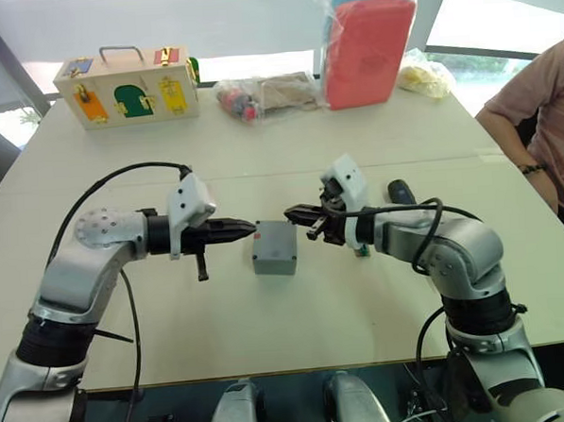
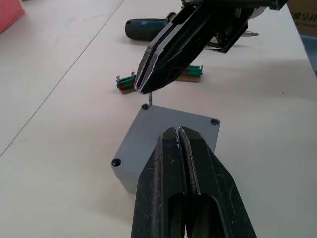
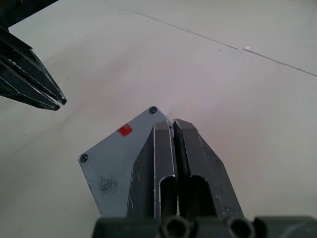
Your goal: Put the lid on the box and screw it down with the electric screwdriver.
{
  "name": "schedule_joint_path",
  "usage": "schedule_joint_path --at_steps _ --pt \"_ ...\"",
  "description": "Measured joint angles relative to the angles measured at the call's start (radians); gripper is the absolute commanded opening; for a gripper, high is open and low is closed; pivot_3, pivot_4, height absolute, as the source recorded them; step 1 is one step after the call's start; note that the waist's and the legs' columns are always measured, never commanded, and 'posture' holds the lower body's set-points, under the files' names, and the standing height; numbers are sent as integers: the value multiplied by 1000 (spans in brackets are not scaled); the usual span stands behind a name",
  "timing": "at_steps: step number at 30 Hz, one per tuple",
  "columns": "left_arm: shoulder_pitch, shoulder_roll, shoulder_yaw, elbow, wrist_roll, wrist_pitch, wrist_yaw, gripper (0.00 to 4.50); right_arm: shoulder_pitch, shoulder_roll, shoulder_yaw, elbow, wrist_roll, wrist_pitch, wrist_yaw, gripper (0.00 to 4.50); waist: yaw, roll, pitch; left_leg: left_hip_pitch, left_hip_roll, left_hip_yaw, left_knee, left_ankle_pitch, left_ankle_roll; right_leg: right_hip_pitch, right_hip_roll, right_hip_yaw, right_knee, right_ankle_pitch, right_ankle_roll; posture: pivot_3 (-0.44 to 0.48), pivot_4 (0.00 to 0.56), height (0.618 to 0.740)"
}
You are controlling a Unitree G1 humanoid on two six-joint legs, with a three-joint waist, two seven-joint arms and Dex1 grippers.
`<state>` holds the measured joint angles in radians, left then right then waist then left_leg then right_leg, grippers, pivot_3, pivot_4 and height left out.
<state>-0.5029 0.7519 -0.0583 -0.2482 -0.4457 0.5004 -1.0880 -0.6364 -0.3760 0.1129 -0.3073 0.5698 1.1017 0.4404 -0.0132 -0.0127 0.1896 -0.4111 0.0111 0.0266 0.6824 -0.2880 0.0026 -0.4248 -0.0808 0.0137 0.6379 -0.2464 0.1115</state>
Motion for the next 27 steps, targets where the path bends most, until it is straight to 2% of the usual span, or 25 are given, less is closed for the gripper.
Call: schedule_joint_path --at_steps 27 --pt "18 -10 -1 -28 -2 15 19 0 0 -26 28 68 -87 -51 59 32 -1 0 0 0 0 0 0 0 0 0 0 0 0 0 0 0 150 730"
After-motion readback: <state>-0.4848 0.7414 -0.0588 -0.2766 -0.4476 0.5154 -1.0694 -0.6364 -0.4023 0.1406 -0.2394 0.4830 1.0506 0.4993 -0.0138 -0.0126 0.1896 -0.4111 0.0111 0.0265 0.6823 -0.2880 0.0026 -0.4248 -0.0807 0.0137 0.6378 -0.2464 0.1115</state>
